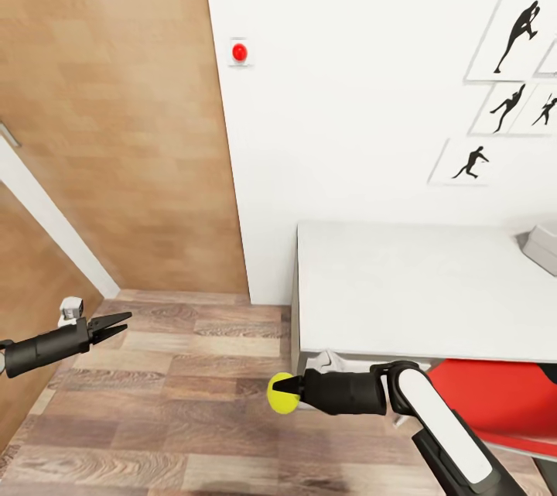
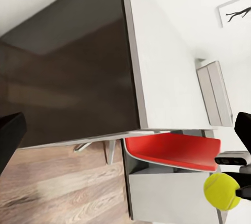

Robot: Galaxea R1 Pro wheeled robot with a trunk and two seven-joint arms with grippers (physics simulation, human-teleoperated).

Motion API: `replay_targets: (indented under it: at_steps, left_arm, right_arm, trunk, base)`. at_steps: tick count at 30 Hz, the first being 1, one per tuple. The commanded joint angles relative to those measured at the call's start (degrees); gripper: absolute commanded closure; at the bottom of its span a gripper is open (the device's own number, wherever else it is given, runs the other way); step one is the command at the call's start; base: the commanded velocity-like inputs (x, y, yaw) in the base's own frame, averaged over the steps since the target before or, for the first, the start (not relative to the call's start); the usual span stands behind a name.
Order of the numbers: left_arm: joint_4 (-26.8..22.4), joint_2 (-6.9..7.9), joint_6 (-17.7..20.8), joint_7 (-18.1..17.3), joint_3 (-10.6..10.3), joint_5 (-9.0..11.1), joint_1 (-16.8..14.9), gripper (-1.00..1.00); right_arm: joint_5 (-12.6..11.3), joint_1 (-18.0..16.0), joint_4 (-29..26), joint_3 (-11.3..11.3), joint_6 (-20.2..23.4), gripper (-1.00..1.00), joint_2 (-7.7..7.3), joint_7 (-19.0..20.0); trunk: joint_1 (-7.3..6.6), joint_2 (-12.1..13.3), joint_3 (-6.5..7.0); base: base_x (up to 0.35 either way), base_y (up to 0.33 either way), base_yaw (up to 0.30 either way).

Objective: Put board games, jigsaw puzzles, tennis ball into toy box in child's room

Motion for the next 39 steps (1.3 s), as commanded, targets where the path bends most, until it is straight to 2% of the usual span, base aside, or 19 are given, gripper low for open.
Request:
replay_targets:
  at_steps: [1, 29, 39]
  left_arm:
    - [0.0, 0.04, 0.4, -0.2, -0.4, 0.6, -0.2, -1.0]
    - [0.0, -0.13, 0.4, 0.1, -0.4, 0.6, -0.2, -1.0]
    - [0.0, -0.11, 0.4, -0.1, -0.4, 0.6, -0.2, -1.0]
  right_arm:
    - [-0.4, -0.1, -0.1, 0.1, 0.0, 1.0, -0.04, -0.6]
    - [0.0, 0.0, -0.1, 0.1, 0.0, 1.0, 0.29, -0.6]
    - [0.0, 0.0, 0.0, 0.2, 0.0, 1.0, 0.3, -0.6]
  trunk:
    - [0.04, -0.1, -0.02]
    - [0.04, -0.1, 2.64]
    - [0.04, -0.1, 3.59]
  base:
    - [0.0, 0.0, 0.0]
    - [-0.05, 0.0, 0.061]
    - [-0.168, 0.0, 0.07]
